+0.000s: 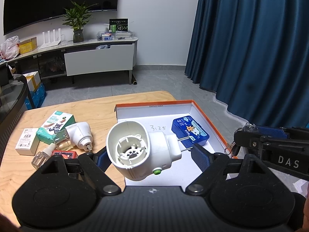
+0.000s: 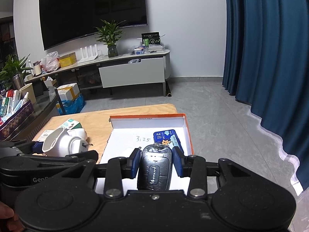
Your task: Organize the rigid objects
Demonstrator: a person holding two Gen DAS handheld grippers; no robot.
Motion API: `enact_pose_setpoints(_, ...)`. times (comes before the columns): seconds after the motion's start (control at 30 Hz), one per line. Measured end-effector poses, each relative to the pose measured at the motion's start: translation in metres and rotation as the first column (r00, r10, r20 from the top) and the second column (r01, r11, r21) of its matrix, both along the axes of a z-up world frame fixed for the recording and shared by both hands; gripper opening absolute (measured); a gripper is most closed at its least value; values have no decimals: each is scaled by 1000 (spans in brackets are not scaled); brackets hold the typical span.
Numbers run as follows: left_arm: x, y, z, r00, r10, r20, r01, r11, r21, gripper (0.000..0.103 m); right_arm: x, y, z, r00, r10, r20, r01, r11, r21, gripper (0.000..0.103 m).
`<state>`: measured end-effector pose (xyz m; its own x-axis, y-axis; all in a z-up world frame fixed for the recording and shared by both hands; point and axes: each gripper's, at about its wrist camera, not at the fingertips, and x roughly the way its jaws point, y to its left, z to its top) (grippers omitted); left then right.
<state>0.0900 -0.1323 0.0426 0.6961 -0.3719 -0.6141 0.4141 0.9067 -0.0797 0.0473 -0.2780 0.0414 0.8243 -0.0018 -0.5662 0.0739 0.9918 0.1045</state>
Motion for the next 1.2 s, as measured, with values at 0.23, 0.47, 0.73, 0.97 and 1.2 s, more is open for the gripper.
enact_pose_setpoints(0.23, 0, 0, 0, 1000, 2, 0, -2, 1000, -1, 87, 0, 0, 0, 1000, 1, -2, -1, 1000, -1, 45)
enact_pose_setpoints(0.47, 0, 0, 0, 1000, 1, 0, -1, 1000, 0, 87, 0, 1, 0, 1000, 0, -2, 0, 1000, -1, 45)
enact_pose_setpoints(0.73, 1, 0, 0, 1000, 0, -2, 0, 1000, 0, 87, 0, 1, -1, 1000, 0, -3, 0, 1000, -1, 45)
enact_pose_setpoints(0.97, 2, 0, -1, 1000, 0, -7, 0, 1000, -1, 87, 0, 2, -1, 1000, 4, -9, -4, 1000, -3, 45)
enact_pose_setpoints(1.2, 2, 0, -2, 1000, 0, -9, 0, 1000, -3, 87, 0, 3, -1, 1000, 4, -11, -4, 1000, -4, 45)
